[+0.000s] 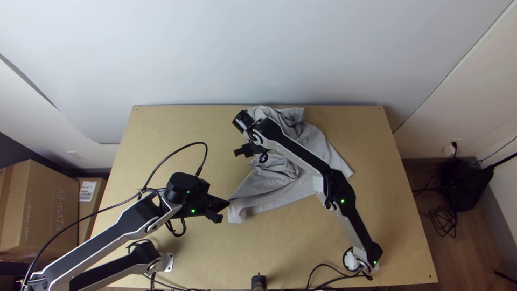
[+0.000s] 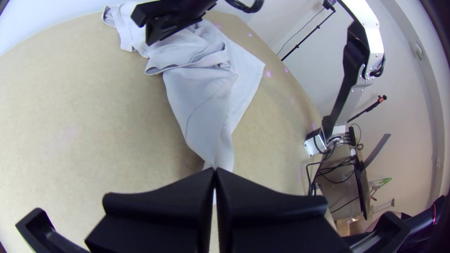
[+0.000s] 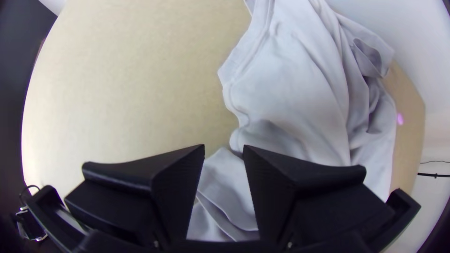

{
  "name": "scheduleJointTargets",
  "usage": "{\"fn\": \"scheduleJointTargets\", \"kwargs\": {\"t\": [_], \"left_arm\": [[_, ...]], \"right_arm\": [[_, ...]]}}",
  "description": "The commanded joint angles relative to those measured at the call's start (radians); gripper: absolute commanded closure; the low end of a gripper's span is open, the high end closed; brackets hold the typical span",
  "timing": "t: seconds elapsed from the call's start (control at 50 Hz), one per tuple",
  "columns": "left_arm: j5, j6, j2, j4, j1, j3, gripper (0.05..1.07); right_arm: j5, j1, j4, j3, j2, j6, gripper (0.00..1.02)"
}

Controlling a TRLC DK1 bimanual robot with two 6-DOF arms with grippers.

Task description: Fold the t-shirt

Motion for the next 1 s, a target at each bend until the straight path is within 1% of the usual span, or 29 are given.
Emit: {"fn": "scheduleJointTargets", "kwargs": {"t": [0.0, 0.06, 0.18, 0.34, 0.4, 0.72, 0.88, 0.94, 0.96, 0.98], "left_arm": [[0.005, -0.013, -0.023, -0.009, 0.002, 0.005, 1.05], [0.005, -0.011, -0.026, -0.016, 0.004, 0.005, 1.05], [0.003, -0.009, -0.030, -0.020, 0.005, 0.002, 1.05], [0.003, -0.008, -0.030, -0.022, 0.005, 0.005, 1.05], [0.003, -0.008, -0.030, -0.022, 0.005, 0.005, 1.05], [0.003, -0.008, -0.030, -0.022, 0.005, 0.008, 1.05], [0.003, -0.008, -0.029, -0.023, 0.005, 0.016, 1.05], [0.003, -0.008, -0.032, -0.029, 0.007, 0.013, 1.05], [0.003, -0.008, -0.035, -0.031, 0.007, 0.011, 1.05], [0.003, -0.008, -0.038, -0.032, 0.008, 0.010, 1.05]], "right_arm": [[0.012, -0.002, 0.037, 0.018, 0.067, -0.017, 0.60], [0.015, -0.004, 0.048, 0.018, 0.085, -0.017, 0.60], [0.052, -0.008, 0.048, 0.018, 0.122, -0.026, 0.60], [0.061, -0.018, 0.048, 0.013, 0.139, -0.038, 0.60], [0.090, -0.016, 0.044, 0.011, 0.143, -0.043, 0.60], [0.126, -0.013, 0.041, 0.004, 0.125, -0.049, 0.60], [0.153, -0.010, 0.031, -0.010, 0.142, -0.049, 0.60], [0.167, -0.008, 0.032, -0.022, 0.143, -0.049, 0.60], [0.173, -0.008, 0.032, -0.025, 0.143, -0.049, 0.62], [0.178, -0.008, 0.032, -0.028, 0.143, -0.049, 0.67]]}}
